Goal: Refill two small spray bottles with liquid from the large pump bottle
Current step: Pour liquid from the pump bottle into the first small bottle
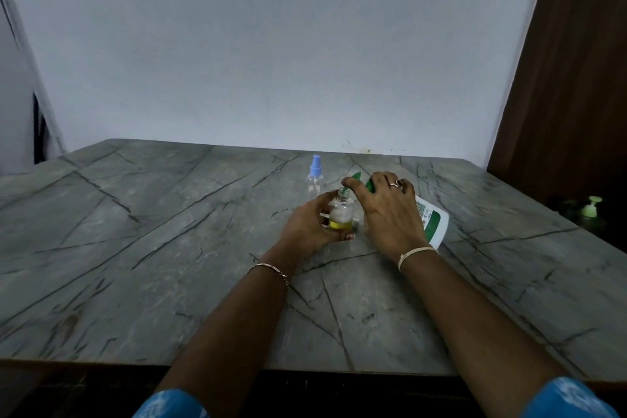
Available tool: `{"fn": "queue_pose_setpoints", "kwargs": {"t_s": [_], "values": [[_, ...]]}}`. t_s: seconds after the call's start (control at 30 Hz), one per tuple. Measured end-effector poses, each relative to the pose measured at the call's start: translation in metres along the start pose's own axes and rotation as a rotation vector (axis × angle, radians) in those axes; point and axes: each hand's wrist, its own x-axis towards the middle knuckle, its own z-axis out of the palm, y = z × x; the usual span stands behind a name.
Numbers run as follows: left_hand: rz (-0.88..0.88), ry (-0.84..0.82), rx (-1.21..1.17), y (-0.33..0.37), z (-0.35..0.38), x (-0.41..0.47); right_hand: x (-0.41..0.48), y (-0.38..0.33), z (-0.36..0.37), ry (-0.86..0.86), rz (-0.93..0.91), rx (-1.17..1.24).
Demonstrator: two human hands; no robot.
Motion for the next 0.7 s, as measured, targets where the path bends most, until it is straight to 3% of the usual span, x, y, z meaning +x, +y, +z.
{"fn": "queue_pose_setpoints", "kwargs": {"t_s": [0.7], "values": [[-0.01, 0.001, 0.001, -0.0013, 0.0006, 0.0009, -0.0005, 0.0022, 0.0011, 0.022, -0.011, 0.059]]}}
